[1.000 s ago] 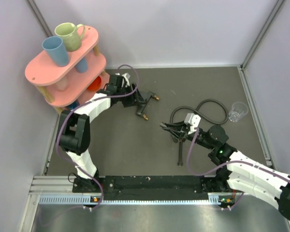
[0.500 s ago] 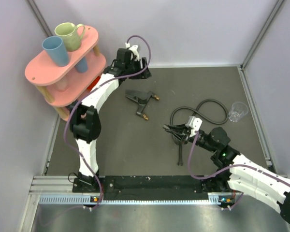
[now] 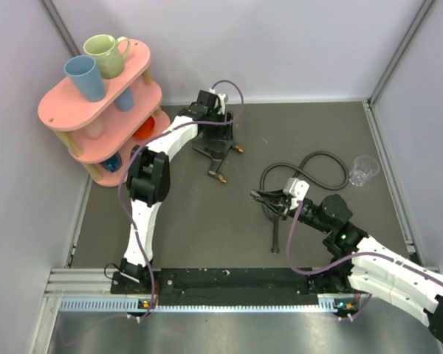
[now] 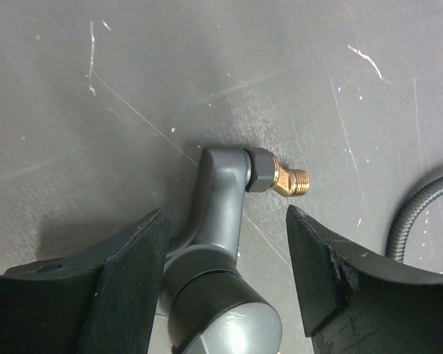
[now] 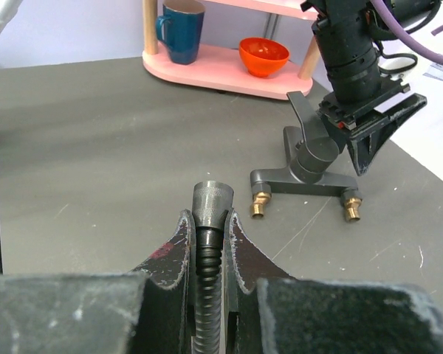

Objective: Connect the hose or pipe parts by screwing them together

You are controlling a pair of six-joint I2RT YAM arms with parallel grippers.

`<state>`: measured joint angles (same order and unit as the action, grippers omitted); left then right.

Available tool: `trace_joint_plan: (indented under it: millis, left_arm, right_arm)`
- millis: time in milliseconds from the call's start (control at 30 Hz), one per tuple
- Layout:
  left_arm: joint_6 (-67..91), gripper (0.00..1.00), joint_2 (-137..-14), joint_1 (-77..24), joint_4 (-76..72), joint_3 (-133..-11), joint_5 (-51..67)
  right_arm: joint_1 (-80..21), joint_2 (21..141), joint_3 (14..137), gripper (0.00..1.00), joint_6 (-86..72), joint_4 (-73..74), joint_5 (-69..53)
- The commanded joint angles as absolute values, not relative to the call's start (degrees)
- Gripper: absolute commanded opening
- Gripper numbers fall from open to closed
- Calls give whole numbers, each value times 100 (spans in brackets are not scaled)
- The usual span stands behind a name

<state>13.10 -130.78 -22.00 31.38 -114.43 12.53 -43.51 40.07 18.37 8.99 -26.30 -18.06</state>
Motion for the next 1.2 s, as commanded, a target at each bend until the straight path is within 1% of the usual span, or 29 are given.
trace_joint_plan:
  millis: [0, 167, 533, 633, 833, 1000, 1167]
  left_arm:
    - [793, 69, -13095, -2495, 3181, -11636, 907]
    - [457, 69, -13245, -2716, 3313, -11654, 273]
    - [194, 65, -13649, -2760, 3507, -11804, 53]
    - [88, 63, -13719, -2804, 3551, -11777, -255]
    - [53, 57, -13694, -2856, 3595, -11611, -246]
    - [-104, 52, -13369, -2856, 3595, -11286, -124]
    - [-106, 50, -13052, -2856, 4060, -11057, -35]
  right_arm:
    - [-4403, 3876, 1881, 0, 975, -2698, -1723]
    - [-4403, 3797, 1881, 0, 984, -2672, -1705]
    - [-4403, 3771, 1854, 0, 1002, -2681, -1679]
    - [-4403, 3771, 1828, 0, 1002, -2689, -1670]
    - [-4403, 3735, 1819, 0, 1011, -2690, -1635]
    - [-4403, 3709, 1802, 0, 1028, -2689, -1600]
    - [-4403, 3700, 1802, 0, 1046, -2689, -1573]
